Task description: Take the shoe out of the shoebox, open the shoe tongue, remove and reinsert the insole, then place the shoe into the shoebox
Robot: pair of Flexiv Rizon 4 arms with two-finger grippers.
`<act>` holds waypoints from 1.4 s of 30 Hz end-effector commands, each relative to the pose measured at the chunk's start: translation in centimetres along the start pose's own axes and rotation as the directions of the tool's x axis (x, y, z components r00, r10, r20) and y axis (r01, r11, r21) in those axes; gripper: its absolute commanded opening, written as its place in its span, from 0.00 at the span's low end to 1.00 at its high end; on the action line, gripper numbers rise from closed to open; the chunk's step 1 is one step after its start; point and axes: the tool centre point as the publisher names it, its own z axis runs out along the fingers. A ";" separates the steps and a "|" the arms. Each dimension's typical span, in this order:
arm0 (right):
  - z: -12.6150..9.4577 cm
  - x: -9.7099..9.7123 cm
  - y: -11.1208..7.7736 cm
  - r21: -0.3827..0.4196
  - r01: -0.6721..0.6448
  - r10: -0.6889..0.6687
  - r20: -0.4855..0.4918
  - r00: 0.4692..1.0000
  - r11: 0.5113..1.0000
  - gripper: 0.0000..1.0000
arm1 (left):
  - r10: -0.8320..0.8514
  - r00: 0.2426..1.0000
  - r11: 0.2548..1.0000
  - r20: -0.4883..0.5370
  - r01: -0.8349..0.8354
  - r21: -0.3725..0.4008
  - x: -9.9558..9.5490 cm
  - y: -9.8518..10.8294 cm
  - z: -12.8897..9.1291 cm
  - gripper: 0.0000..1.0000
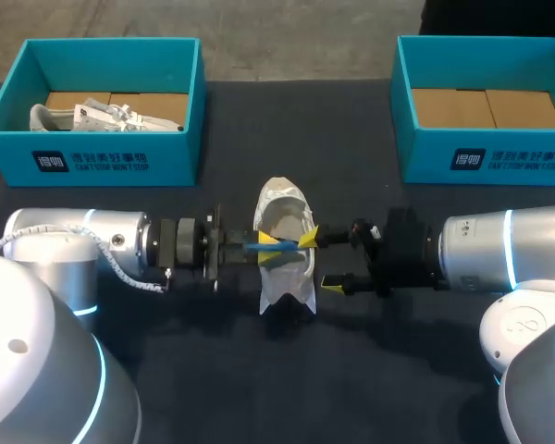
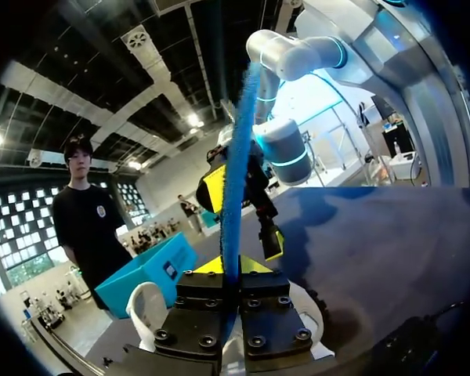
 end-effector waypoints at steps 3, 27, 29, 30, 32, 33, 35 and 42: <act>0.2 0.2 -0.1 -0.004 -0.001 0.001 0.009 1.000 1.000 1.00 | 0.002 1.000 1.000 -0.015 -0.003 -0.010 -0.2 0.5 0.6 0.00; 0.2 0.2 -0.1 -0.004 -0.001 0.001 0.009 1.000 1.000 1.00 | -0.017 1.000 0.997 -0.017 0.015 -0.074 -0.7 4.2 1.2 0.00; 0.2 0.2 -0.1 -0.004 -0.001 0.001 0.009 1.000 1.000 1.00 | -0.018 1.000 0.997 -0.017 0.017 -0.072 -0.5 3.9 1.1 0.31; 0.2 0.2 -0.1 -0.004 -0.001 0.001 0.009 1.000 1.000 1.00 | -0.019 1.000 0.997 -0.016 0.018 -0.071 -0.4 3.8 1.1 0.35; 0.2 0.2 -0.1 -0.004 -0.001 0.001 0.009 1.000 1.000 1.00 | -0.019 1.000 0.998 -0.016 0.017 -0.067 -0.3 3.4 1.0 0.42; 0.2 0.2 -0.1 -0.004 -0.001 0.001 0.009 1.000 1.000 1.00 | -0.018 1.000 0.998 -0.016 0.017 -0.064 -0.2 3.2 0.9 0.41; 0.2 0.2 -0.1 -0.004 -0.001 0.001 0.009 1.000 1.000 1.00 | -0.017 1.000 0.998 -0.016 0.016 -0.056 -0.1 2.7 0.8 0.40; 0.2 0.2 -0.1 -0.004 -0.001 0.001 0.009 1.000 1.000 1.00 | 0.004 1.000 0.998 -0.025 -0.006 -0.055 0.3 1.4 0.4 0.30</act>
